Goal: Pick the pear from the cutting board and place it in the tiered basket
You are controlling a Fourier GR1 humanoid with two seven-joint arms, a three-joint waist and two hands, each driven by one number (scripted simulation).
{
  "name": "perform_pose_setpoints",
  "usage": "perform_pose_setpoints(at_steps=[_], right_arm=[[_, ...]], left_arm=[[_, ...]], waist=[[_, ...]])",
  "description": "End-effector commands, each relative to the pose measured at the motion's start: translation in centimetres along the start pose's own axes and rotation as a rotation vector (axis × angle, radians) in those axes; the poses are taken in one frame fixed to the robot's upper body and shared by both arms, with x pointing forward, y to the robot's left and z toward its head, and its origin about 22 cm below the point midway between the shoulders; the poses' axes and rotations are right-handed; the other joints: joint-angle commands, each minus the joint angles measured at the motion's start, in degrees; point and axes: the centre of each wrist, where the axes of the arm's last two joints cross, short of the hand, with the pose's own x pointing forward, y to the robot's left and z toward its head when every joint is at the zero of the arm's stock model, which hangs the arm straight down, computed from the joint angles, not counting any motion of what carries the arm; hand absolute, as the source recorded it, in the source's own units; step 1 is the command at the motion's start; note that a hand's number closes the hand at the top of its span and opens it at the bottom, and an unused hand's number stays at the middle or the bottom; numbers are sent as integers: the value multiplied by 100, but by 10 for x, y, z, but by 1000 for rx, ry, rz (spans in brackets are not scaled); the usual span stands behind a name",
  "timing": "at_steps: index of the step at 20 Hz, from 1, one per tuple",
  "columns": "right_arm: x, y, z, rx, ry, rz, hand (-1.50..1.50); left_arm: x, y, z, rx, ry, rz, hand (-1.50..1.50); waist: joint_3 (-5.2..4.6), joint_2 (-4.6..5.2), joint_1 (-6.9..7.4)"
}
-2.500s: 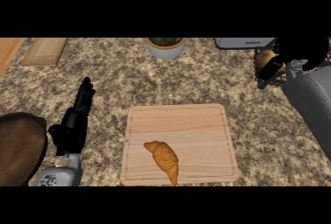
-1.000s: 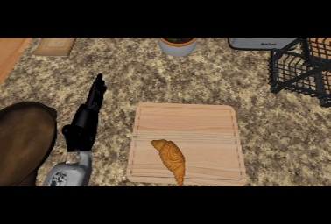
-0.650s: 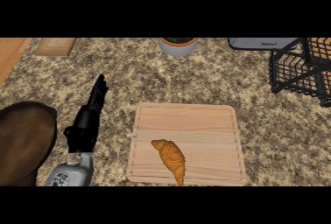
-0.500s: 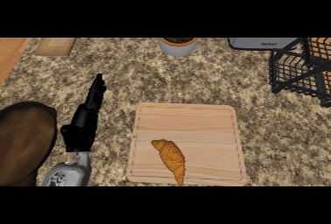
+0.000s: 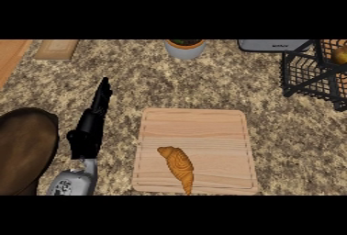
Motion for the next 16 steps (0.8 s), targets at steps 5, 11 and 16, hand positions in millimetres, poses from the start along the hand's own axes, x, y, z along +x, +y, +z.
perform_pose_setpoints(at_steps=[5, 11, 16], right_arm=[[-46, -67, -9, -161, 156, -197, -150], [-115, -109, -2, -192, 204, -358, -150], [-185, -150, 25, -167, 166, -358, -150]], left_arm=[[-9, 17, 1, 48, 21, -5, 0], [-17, 33, 5, 56, 31, -20, 0], [0, 18, 4, 82, 30, -18, 0]], waist=[[-11, -74, -233], [-10, -102, -379], [-6, -138, -511]])
